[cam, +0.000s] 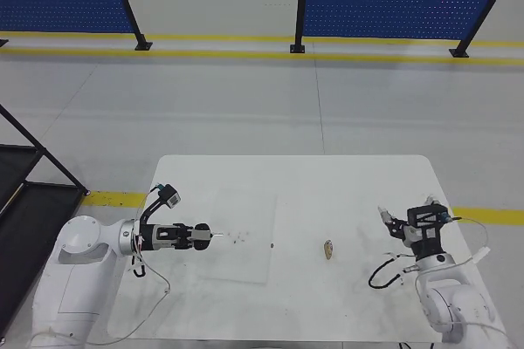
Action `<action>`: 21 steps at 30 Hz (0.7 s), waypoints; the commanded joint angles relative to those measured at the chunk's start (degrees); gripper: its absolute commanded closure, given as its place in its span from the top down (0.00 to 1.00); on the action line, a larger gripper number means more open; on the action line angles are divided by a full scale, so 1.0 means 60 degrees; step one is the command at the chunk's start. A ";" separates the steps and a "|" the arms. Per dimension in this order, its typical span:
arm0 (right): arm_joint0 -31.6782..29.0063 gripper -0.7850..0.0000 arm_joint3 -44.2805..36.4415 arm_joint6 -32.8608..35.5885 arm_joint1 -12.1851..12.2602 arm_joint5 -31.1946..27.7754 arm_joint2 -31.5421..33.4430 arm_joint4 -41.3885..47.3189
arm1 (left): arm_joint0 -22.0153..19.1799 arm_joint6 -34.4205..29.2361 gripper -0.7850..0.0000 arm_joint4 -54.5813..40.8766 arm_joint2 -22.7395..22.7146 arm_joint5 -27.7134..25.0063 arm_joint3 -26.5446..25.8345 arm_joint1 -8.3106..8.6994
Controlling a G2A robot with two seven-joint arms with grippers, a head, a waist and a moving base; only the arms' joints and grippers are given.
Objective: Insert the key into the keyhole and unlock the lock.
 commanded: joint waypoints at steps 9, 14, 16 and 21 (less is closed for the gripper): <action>-0.0208 1.00 -0.1836 0.3715 -0.0020 -0.0756 -0.1104 0.0012 | 0.0000 0.0000 0.00 0.0000 0.0000 0.0000 0.0000 0.0000; 0.0319 1.00 -0.3030 0.7690 -0.0035 -0.0449 -0.1499 0.0516 | 0.0000 0.0000 0.00 0.0000 0.0000 0.0000 0.0000 0.0000; 0.0773 1.00 -0.3234 0.8821 -0.0069 -0.0156 -0.1809 0.0561 | 0.0000 0.0000 0.00 0.0000 0.0000 0.0000 0.0000 0.0000; 0.1995 1.00 -0.3121 1.1088 -0.0216 0.0838 -0.2634 0.1089 | 0.0000 0.0000 0.00 0.0000 0.0000 0.0000 0.0000 0.0000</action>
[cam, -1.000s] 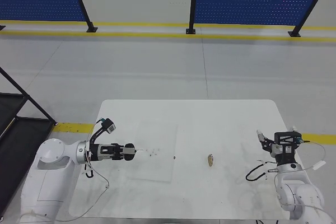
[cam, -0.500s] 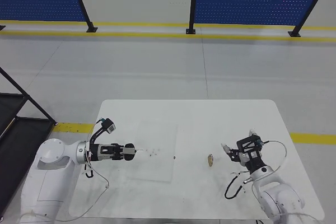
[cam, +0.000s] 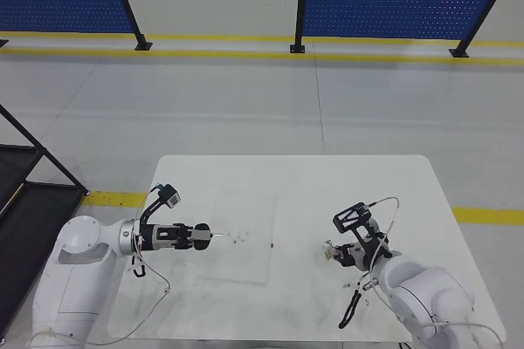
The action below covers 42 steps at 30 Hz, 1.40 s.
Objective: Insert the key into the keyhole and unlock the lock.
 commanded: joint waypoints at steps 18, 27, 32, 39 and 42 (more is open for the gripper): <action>0.3468 1.00 0.2446 0.3407 -0.0405 0.1520 -0.1657 0.1736 | 0.0000 0.0000 0.00 0.0000 0.0000 0.0000 0.0000 0.0000; 0.3468 1.00 0.2446 0.3407 -0.0405 0.1520 -0.1657 0.1736 | 0.0000 0.0000 0.00 0.0000 0.0000 0.0000 0.0000 0.0000; 0.3807 1.00 0.3210 0.3407 -0.0421 0.1545 -0.1975 0.1612 | 0.0000 0.0000 0.00 0.0000 0.0000 0.0000 0.0000 0.0000; 0.4918 1.00 0.4760 0.3407 -0.0373 0.1646 -0.3167 0.2107 | 0.0000 0.0000 0.00 0.0000 0.0000 0.0000 0.0000 0.0000; 0.5360 1.00 0.5289 0.3407 -0.0313 0.1740 -0.3722 0.2371 | 0.0000 0.0000 0.00 0.0000 0.0000 0.0000 0.0000 0.0000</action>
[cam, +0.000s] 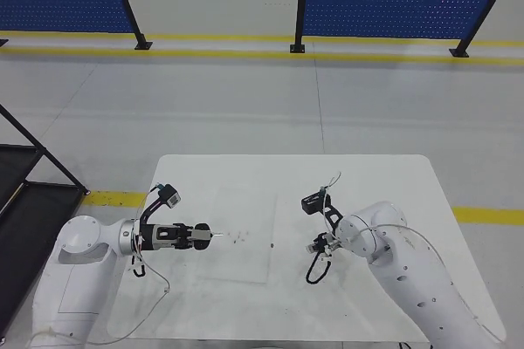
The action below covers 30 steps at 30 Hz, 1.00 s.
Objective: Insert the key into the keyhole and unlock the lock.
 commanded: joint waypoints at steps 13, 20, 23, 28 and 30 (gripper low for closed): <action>0.1633 1.00 0.1373 0.0000 0.0550 0.0534 -0.2095 0.1790 | 0.0000 0.0000 0.00 0.0000 0.0000 0.0000 0.0000 0.0000; 0.2246 0.49 0.1753 0.0000 0.0766 0.0730 -0.2819 0.2697 | 0.0000 0.0000 0.00 0.0000 0.0000 0.0000 0.0000 0.0000; 0.2444 0.47 0.1887 0.0000 0.0818 0.0753 -0.3058 0.2997 | 0.0000 0.0000 0.00 0.0000 0.0000 0.0000 0.0000 0.0000; 0.2656 0.46 0.1973 0.0000 0.0863 0.0812 -0.3292 0.3290 | 0.0000 0.0000 0.00 0.0000 0.0000 0.0000 0.0000 0.0000; 0.2694 0.47 0.1975 0.0000 0.0862 0.0814 -0.3330 0.3332 | 0.0000 0.0000 0.00 0.0000 0.0000 0.0000 0.0000 0.0000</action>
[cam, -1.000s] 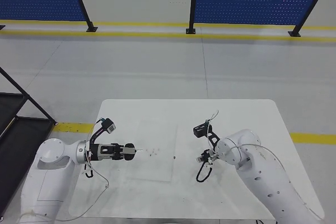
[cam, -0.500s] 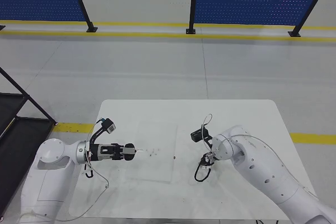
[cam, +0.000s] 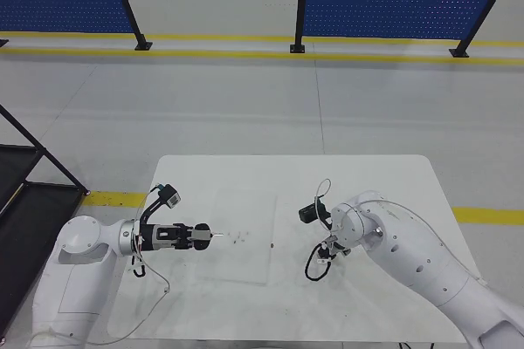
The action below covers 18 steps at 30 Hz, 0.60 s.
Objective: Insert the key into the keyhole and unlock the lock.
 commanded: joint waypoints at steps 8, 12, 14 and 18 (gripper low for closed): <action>-0.0090 0.41 0.0046 -0.0442 -0.0076 -0.0031 0.0060 -0.0011 | 0.0000 0.0000 0.00 0.0000 0.0000 0.0000 0.0000 0.0000; -0.0140 0.40 0.0205 -0.0538 -0.0136 -0.0044 0.0045 0.0014 | 0.0000 0.0000 0.00 0.0000 0.0000 0.0000 0.0000 0.0000; -0.0132 0.30 0.0333 -0.0512 -0.0172 0.0036 0.0022 -0.0031 | 0.0000 0.0000 0.00 0.0000 0.0000 0.0000 0.0000 0.0000; -0.0123 0.00 0.0416 -0.0465 -0.0206 0.0157 0.0113 0.0018 | 0.0000 0.0000 0.00 0.0000 0.0000 0.0000 0.0000 0.0000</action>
